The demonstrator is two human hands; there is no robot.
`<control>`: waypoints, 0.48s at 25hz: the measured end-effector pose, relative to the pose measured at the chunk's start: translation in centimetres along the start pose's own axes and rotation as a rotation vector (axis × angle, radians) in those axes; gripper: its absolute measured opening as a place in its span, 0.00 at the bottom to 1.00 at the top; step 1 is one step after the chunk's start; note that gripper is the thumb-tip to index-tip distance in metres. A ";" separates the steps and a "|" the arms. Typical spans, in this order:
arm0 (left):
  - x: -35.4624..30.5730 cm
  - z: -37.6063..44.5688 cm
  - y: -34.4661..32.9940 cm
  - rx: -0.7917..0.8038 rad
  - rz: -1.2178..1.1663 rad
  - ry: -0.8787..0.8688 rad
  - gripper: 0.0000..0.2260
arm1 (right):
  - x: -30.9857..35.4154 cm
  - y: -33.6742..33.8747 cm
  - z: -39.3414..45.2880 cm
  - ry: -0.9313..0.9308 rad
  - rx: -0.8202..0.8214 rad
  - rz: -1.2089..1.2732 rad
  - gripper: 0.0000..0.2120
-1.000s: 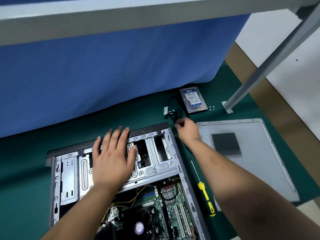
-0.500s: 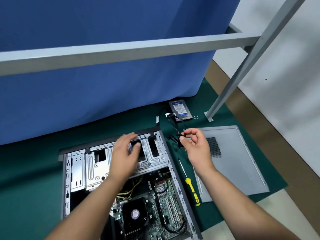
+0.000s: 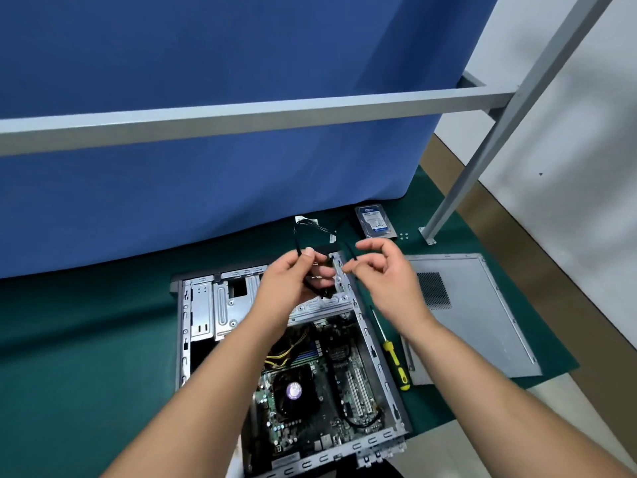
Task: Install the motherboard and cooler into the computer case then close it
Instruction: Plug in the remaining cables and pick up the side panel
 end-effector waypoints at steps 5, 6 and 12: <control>-2.6 0.3 4.2 -0.060 0.168 -0.072 0.11 | 1.4 0.7 1.3 0.018 0.036 -0.099 0.10; -3.6 0.6 4.5 -0.064 0.200 -0.109 0.11 | 1.5 0.8 1.5 0.018 0.028 -0.089 0.09; -10.2 3.1 5.6 -0.097 0.452 -0.367 0.15 | 1.6 -0.9 2.8 0.017 0.026 -0.032 0.06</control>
Point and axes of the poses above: each hand's wrist, its own z-axis towards the middle knuckle, its own y-axis out of the back of the hand, x = y × z, the point moved 10 cm from there along z, towards the middle knuckle, and after that the axes turned 3 degrees about z, right-handed, at the moved point
